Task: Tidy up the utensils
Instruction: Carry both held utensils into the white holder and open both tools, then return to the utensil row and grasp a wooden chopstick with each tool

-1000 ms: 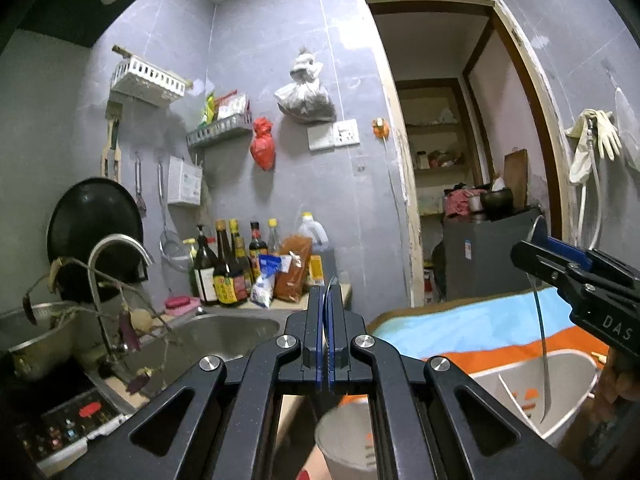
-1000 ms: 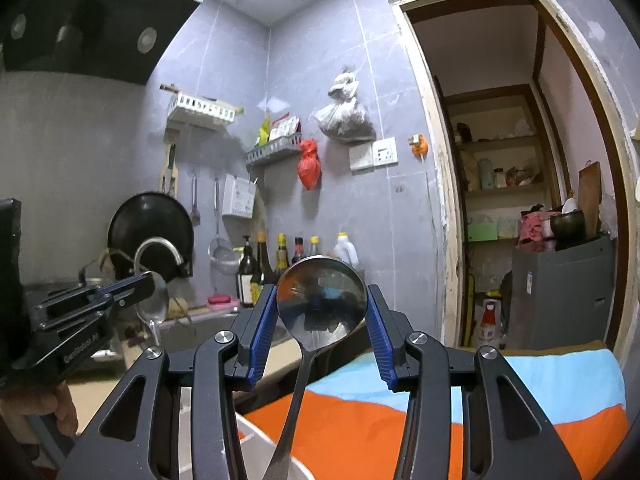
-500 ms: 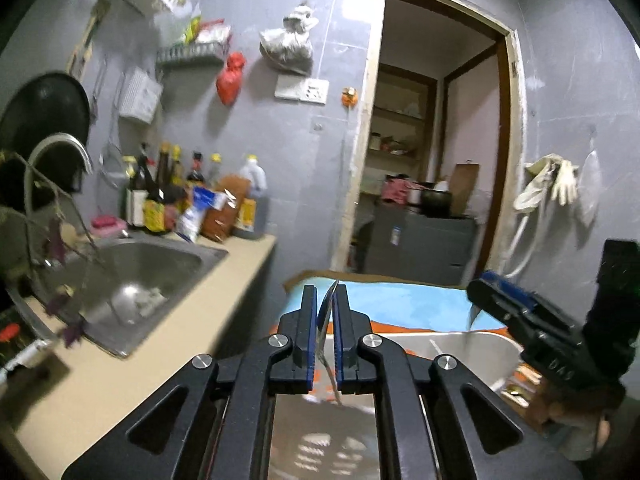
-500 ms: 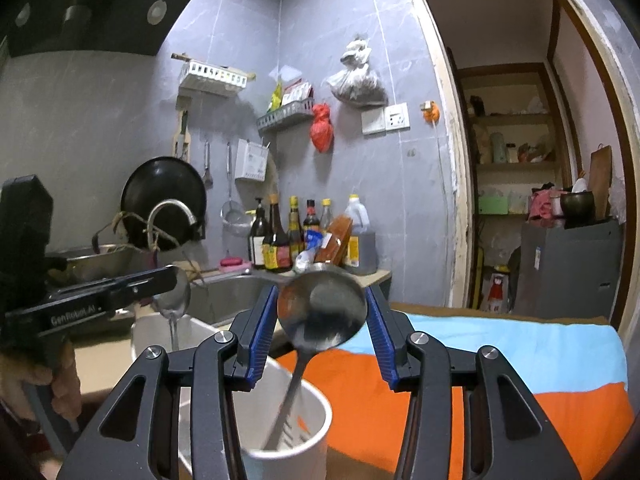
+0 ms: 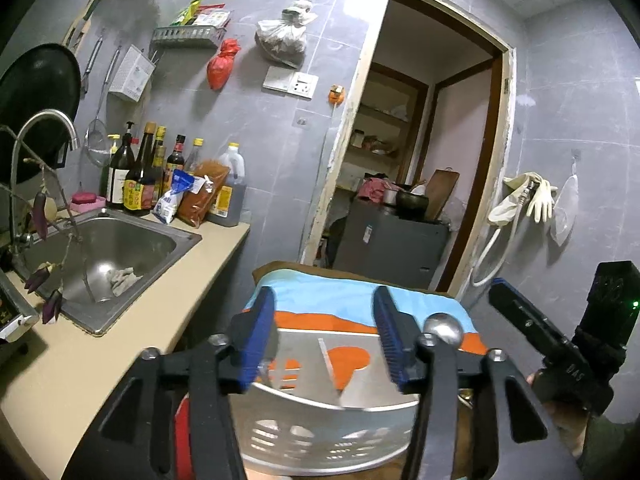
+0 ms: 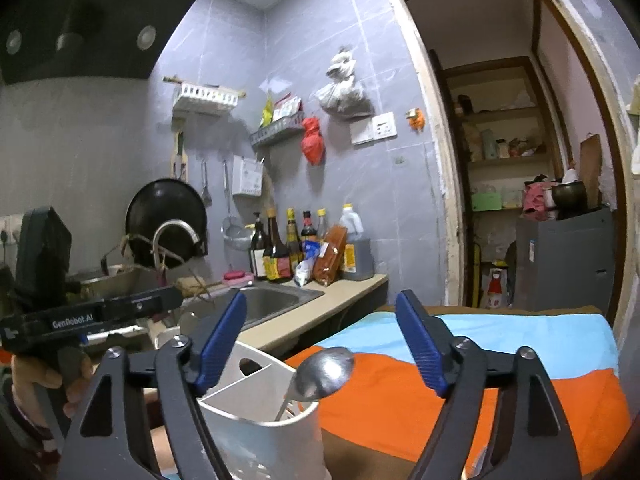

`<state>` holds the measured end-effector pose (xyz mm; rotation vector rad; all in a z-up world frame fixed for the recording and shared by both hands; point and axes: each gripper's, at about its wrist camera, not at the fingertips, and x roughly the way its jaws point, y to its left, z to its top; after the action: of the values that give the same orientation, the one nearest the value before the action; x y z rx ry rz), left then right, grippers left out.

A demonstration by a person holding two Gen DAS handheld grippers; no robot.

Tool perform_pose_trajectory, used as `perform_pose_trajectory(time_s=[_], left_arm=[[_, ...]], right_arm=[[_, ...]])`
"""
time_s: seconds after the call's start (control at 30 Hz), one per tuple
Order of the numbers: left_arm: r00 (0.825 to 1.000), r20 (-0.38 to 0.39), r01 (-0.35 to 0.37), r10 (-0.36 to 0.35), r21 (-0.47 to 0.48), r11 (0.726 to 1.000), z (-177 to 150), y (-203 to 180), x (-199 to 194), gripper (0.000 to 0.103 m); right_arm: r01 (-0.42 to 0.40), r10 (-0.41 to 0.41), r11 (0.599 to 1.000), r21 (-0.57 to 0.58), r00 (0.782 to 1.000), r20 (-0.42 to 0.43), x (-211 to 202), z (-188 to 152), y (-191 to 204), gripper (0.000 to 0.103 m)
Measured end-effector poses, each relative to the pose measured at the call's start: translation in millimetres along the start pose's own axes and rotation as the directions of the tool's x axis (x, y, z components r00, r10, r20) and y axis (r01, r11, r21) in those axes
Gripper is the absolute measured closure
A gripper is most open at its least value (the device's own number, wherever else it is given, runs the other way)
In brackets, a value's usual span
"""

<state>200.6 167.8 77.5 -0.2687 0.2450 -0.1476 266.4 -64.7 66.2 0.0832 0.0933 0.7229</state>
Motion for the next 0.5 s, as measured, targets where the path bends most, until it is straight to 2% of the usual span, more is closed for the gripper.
perform_pose_trajectory(time_s=[0.07, 0.13, 0.17, 0.23, 0.33, 0.5], left_arm=[[1.0, 0.017, 0.006, -0.006, 0.007, 1.0, 1.4, -11.2, -3.9, 0.04], [0.999, 0.037, 0.001, -0.001, 0.022, 1.0, 2.2, -22.1, -6.9, 0.027], [0.999, 0.048, -0.005, 0.004, 0.029, 1.0, 2.7, -28.4, -8.7, 0.024], [0.998, 0.068, -0.011, 0.008, 0.042, 0.999, 3.3, -39.5, -11.3, 0.017], [0.995, 0.097, -0.023, 0.017, 0.071, 0.997, 2.8, -58.7, -16.5, 0.01], [0.987, 0.155, -0.053, 0.028, 0.159, 0.986, -3.0, -97.3, -25.5, 0.008]], right_arm=[[0.019, -0.019, 1.0, 0.003, 1.0, 0.017, -13.3, 5.9, -5.4, 0.019], [0.042, -0.042, 0.999, 0.0, 0.999, 0.032, -25.5, 10.0, -9.8, 0.009], [0.06, -0.06, 0.998, 0.002, 0.997, 0.047, -33.9, 12.9, -13.3, 0.001], [0.085, -0.085, 0.996, 0.004, 0.994, 0.07, -50.2, 18.6, -20.5, 0.0], [0.123, -0.122, 0.992, -0.004, 0.988, 0.093, -73.0, 25.3, -30.3, 0.0], [0.182, -0.178, 0.983, -0.024, 0.977, 0.121, -110.1, 32.5, -44.8, 0.0]])
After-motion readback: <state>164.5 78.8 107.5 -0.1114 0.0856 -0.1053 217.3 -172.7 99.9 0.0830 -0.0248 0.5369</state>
